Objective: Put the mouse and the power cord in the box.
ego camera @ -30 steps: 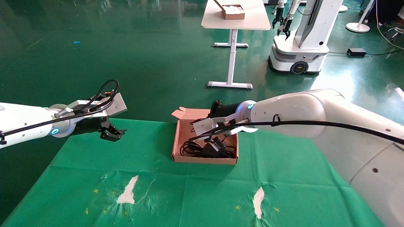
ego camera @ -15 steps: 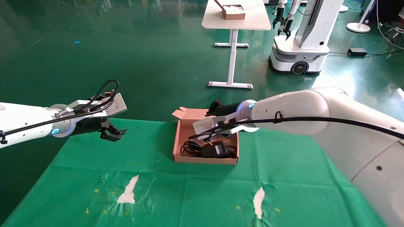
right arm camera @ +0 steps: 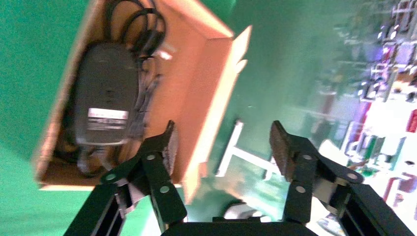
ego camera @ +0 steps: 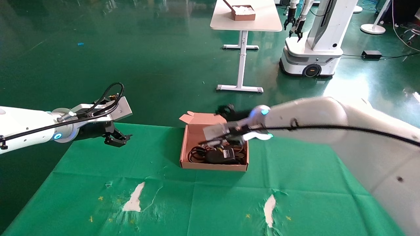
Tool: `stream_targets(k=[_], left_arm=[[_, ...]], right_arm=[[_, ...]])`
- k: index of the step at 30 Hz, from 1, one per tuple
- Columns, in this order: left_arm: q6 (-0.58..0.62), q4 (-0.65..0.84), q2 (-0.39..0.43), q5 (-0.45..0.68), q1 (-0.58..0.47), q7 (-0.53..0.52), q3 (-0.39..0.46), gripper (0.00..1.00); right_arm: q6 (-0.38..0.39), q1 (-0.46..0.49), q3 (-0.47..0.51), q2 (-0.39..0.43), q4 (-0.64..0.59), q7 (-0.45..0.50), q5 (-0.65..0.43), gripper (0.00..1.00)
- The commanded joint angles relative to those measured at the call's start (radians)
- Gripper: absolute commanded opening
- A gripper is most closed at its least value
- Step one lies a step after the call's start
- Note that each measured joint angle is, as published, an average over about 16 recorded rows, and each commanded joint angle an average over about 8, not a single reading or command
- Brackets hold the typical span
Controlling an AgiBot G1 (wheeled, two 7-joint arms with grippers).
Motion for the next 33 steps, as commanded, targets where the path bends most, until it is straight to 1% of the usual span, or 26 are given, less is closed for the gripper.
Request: stream_targets(k=[1, 24, 28, 33], left_arm=[[0.0, 0.0, 0.0, 0.0, 0.0, 0.0, 0.0, 1.0], [0.002, -0.001, -0.001, -0.003, 0.002, 0.001, -0.002, 1.0], [0.025, -0.01, -0.009, -0.039, 0.022, 0.016, -0.031, 1.0], [0.086, -0.034, -0.031, -0.133, 0.076, 0.056, -0.107, 1.0]], right_arm=[[-0.016, -0.014, 0.017, 0.015, 0.013, 0.007, 0.024, 1.0], [-0.307, -0.275, 0.338, 0.309, 0.257, 0.14, 0.477, 1.0], [-0.358, -0.321, 0.393, 0.361, 0.299, 0.163, 0.555, 1.0], [-0.421, -0.377, 0.463, 0.424, 0.352, 0.192, 0.653, 1.0]])
